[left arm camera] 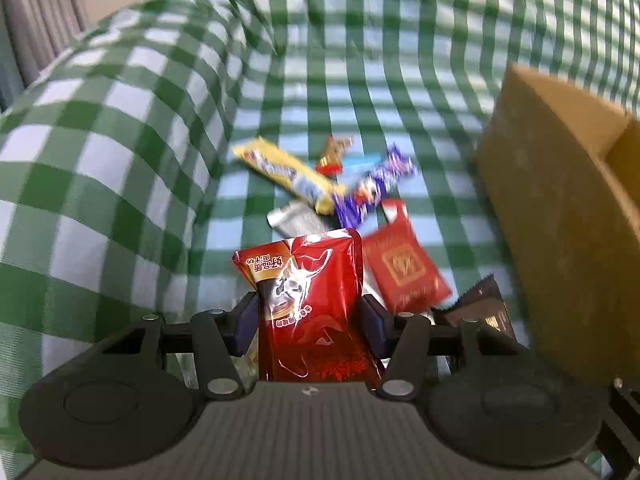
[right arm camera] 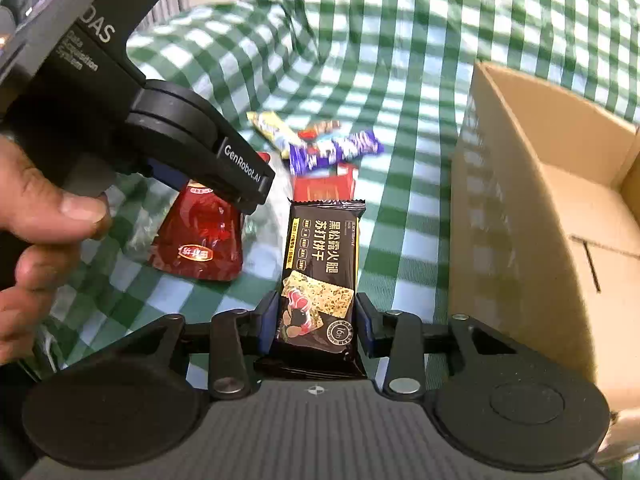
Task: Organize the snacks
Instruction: 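Grasp the red coffee pouch with the left tool while the right tool grasps the dark biscuit bar, then lift the red pouch and dark biscuit bar up over the box with both tools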
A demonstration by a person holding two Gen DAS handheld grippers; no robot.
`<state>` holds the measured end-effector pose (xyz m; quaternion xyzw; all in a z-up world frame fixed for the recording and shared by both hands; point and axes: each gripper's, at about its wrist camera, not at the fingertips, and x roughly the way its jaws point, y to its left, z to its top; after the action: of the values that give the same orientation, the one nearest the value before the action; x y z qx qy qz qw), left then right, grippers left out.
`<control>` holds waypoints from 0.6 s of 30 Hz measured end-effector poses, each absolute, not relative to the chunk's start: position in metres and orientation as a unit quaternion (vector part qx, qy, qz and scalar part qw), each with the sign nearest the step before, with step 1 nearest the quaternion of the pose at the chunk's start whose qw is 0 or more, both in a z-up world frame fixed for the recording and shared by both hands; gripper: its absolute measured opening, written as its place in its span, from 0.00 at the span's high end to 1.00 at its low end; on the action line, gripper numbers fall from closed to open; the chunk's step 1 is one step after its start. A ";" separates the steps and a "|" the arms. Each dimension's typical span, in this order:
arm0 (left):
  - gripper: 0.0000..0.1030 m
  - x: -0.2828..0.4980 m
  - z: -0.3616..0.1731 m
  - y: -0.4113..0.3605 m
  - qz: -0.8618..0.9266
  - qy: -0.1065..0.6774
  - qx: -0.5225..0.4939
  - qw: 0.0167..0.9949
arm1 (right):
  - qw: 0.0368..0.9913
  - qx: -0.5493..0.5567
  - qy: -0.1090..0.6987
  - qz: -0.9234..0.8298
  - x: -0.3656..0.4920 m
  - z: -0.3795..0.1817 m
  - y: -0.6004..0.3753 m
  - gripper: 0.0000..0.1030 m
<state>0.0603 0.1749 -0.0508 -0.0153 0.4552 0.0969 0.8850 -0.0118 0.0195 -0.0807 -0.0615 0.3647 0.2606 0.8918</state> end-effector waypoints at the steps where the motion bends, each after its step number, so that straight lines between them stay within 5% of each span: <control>1: 0.42 0.059 -0.047 0.177 0.099 0.447 -0.020 0.889 | 0.894 -0.059 0.358 0.262 -0.013 -0.078 0.019 0.59; 18: 0.42 0.044 -0.002 0.181 0.108 0.358 -0.073 0.925 | 0.915 -0.014 0.262 0.307 -0.003 0.031 -0.028 0.59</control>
<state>0.0443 0.1806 -0.0017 -0.0725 0.3578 0.1076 0.9247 -0.0030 -0.0283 0.0307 -0.0141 0.2623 0.3074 0.9146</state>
